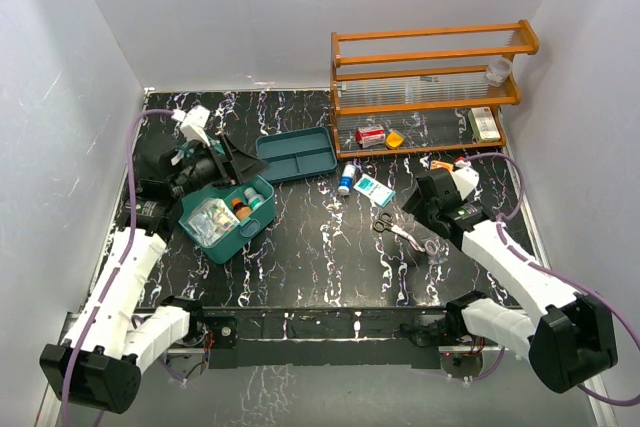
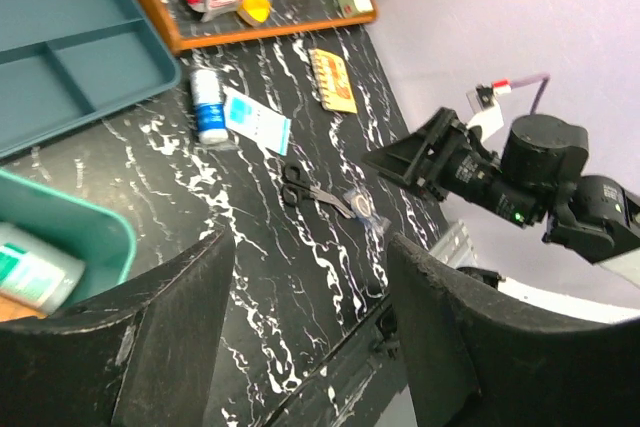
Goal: Organize the medicine kit
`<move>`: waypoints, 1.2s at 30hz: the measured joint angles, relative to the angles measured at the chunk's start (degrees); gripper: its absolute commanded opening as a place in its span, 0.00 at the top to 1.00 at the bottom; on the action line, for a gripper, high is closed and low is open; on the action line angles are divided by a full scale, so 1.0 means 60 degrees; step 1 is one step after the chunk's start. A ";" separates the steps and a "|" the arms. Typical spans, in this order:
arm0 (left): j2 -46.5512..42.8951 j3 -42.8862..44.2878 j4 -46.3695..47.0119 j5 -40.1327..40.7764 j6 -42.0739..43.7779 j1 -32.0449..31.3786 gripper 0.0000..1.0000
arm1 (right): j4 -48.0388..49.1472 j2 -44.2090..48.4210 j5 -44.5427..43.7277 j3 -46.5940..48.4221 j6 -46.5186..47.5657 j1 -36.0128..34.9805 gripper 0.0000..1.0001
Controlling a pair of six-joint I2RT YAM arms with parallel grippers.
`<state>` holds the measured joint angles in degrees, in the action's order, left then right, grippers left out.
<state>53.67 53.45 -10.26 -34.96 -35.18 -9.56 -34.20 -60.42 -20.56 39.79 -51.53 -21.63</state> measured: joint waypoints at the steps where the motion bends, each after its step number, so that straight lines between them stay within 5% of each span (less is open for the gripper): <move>1: 0.0033 0.0000 0.0142 0.0015 0.0000 -0.0259 0.39 | -0.0109 0.0146 -0.0087 -0.0073 -0.0026 0.0000 0.41; 8: 0.0852 0.0018 0.0761 0.0262 0.0062 -0.1698 0.39 | -0.0033 0.0153 -0.0015 -0.0226 0.0062 0.0007 0.37; 17: 0.1869 0.0237 0.0929 0.0918 0.0277 -0.2991 0.38 | 0.1049 -0.2288 0.0838 0.0419 0.1293 0.0011 0.41; 36: 0.2473 0.0852 0.0426 0.1759 0.0583 -0.3238 0.37 | 0.1923 -0.7581 0.2080 0.4499 0.5661 0.0040 0.47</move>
<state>68.51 58.57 -7.70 -24.40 -31.68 -28.99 -22.65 -105.91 -8.08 66.78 -17.56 -21.39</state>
